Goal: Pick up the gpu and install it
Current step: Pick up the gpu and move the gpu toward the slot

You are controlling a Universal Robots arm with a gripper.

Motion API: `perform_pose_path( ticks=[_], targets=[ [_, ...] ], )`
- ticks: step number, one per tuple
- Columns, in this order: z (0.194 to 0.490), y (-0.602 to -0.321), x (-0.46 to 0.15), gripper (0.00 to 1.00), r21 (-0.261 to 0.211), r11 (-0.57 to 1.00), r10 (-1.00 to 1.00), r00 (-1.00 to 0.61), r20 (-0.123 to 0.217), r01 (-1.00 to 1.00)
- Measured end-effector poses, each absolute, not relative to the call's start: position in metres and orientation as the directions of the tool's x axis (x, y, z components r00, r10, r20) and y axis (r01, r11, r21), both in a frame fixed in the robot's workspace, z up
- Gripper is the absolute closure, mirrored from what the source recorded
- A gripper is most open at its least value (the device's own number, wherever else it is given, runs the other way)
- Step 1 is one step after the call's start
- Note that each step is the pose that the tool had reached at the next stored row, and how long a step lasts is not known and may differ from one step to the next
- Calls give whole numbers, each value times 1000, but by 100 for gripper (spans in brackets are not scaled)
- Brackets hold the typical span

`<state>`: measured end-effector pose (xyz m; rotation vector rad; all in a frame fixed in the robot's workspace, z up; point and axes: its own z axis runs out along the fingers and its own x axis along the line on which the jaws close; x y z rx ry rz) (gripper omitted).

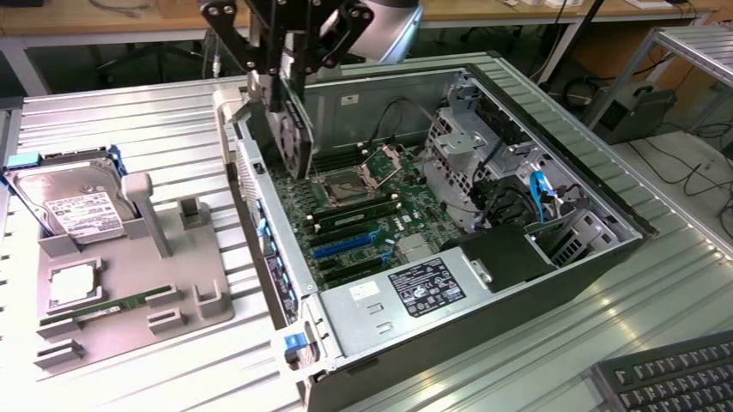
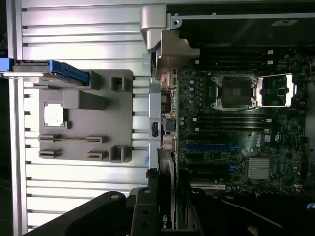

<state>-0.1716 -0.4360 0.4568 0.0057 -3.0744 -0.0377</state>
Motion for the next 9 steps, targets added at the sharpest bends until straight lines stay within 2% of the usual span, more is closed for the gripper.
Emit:
perform_pose_path(
  ticks=[9],
  targets=[
    [446,-437,-129,74,25,1000,-5,-998,67,-3]
  ],
)
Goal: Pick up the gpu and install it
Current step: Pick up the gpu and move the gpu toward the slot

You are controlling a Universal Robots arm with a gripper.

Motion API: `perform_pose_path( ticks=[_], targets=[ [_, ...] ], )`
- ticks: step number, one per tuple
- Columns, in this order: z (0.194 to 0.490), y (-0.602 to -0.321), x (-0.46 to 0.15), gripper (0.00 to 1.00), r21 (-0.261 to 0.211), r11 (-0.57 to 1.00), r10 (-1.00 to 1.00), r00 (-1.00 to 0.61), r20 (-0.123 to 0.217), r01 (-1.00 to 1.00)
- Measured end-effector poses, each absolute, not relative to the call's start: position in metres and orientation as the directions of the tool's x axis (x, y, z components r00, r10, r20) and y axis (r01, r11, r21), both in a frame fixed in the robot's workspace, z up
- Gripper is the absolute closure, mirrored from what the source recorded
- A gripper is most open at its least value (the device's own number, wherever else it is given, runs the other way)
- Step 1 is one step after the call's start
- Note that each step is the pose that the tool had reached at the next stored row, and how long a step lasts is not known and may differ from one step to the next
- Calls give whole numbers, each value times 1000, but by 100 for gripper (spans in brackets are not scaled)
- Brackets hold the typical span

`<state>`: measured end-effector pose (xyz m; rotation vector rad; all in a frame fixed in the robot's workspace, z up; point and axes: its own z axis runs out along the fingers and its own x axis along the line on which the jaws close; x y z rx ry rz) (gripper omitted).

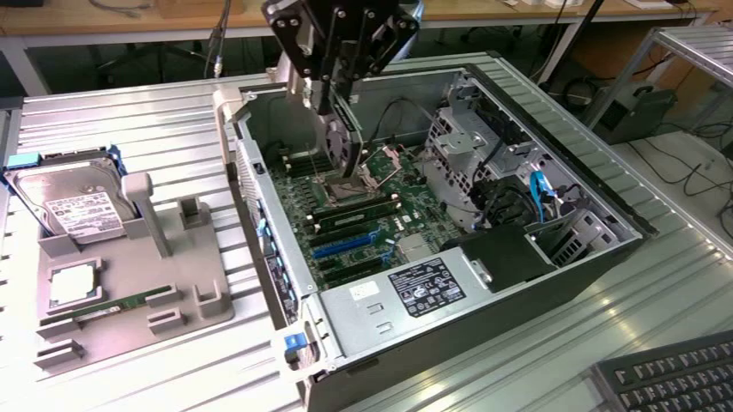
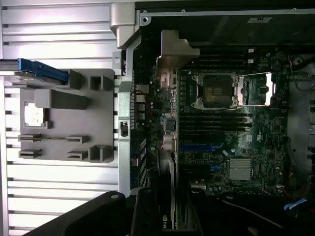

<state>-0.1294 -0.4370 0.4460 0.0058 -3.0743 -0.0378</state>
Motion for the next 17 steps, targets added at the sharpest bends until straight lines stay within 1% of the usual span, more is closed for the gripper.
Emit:
perform_pose_path(
  ticks=[14,17],
  targets=[
    [415,-449,-51,74,25,1000,-5,-998,66,-3],
    [413,-451,-47,74,25,1000,-5,-999,47,-4]
  ],
)
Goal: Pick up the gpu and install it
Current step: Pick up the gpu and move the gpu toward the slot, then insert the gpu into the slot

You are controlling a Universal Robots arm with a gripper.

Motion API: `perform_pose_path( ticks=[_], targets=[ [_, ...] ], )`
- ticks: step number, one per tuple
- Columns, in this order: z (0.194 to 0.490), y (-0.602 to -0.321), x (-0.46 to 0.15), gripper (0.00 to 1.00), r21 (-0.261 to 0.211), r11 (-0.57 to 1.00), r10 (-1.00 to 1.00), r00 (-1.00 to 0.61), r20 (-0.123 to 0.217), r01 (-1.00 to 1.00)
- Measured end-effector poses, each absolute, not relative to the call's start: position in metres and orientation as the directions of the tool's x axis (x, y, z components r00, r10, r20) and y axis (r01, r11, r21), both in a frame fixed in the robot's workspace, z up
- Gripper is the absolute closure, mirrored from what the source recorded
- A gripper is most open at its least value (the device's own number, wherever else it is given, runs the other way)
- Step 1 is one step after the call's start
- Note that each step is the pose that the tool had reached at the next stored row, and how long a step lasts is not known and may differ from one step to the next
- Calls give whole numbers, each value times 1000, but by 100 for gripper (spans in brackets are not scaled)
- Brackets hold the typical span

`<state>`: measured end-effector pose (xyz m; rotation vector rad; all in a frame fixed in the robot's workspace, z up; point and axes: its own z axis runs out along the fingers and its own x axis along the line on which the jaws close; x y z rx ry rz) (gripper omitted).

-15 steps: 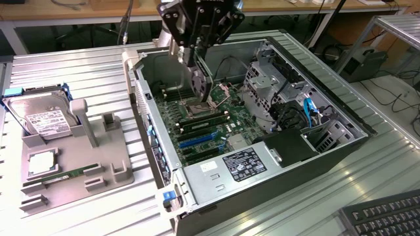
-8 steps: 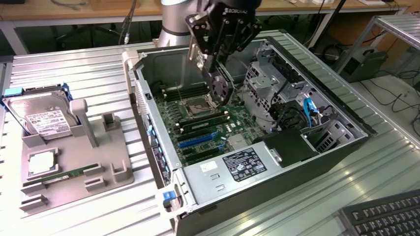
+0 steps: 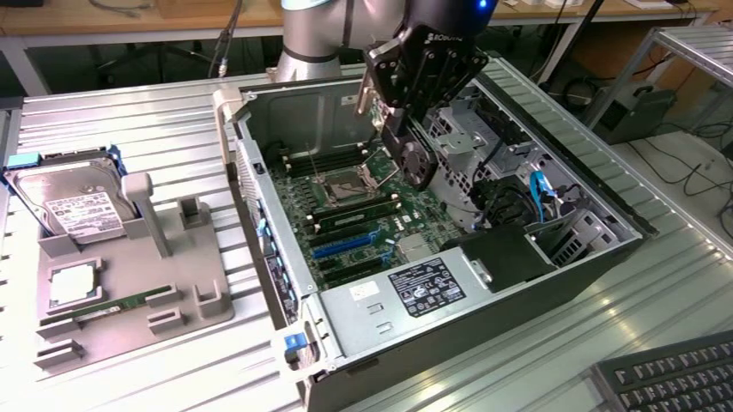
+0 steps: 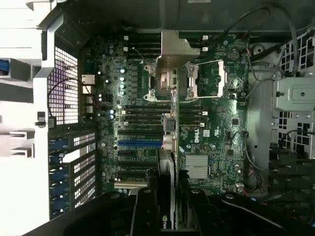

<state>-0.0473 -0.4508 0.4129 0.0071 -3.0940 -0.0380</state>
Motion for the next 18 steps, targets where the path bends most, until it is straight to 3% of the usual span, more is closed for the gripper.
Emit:
perform_pose_path(
  ticks=[3,18],
  targets=[
    [412,-451,-47,74,25,1000,-7,-1000,26,-6],
    [411,-451,-47,74,25,1000,-7,-1000,26,-6]
  ],
)
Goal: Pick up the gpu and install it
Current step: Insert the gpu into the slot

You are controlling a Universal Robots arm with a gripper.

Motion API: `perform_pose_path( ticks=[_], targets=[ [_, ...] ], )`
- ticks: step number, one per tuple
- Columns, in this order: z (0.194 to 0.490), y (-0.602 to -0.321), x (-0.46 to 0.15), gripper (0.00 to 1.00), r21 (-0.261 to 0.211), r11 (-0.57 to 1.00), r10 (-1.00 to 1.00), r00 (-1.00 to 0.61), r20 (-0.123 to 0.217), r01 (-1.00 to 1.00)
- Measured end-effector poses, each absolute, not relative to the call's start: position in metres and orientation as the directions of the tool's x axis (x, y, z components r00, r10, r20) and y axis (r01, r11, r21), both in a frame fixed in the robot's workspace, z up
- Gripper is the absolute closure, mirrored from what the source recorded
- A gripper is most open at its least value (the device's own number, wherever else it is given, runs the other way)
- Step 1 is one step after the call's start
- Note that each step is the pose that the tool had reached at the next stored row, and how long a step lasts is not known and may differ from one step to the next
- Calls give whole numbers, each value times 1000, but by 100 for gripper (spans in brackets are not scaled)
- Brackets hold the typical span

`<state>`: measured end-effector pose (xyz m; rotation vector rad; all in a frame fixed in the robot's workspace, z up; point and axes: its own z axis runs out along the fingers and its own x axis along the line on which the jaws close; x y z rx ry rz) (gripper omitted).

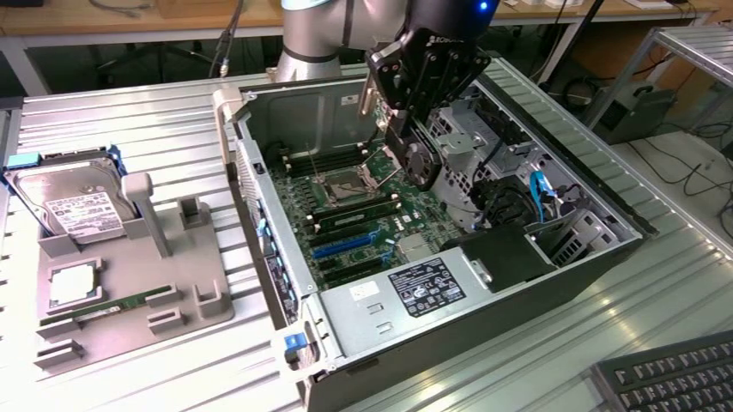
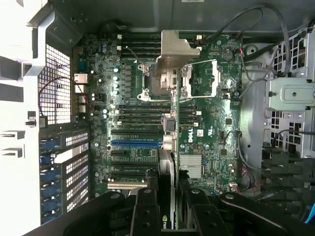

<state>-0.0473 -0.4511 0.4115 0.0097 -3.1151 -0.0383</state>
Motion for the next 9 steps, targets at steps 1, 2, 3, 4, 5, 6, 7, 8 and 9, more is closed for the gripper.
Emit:
perform_pose_path(
  ticks=[1,2,3,4,5,6,7,8,9],
  targets=[
    [411,-451,-48,74,25,1000,-6,-1000,26,-6],
    [411,-451,-48,74,25,1000,-18,-1000,25,-18],
    [411,-451,-48,74,25,999,-37,-999,25,-36],
    [411,-451,-48,74,25,998,-54,-998,25,-53],
    [411,-451,-48,74,25,997,-72,-997,26,-72],
    [411,-451,-48,74,25,996,-90,-996,26,-90],
    [411,-451,-48,74,25,994,-109,-994,26,-109],
    [411,-451,-48,74,25,992,-127,-992,26,-126],
    [410,-451,-48,74,25,989,-145,-989,26,-145]
  ],
)
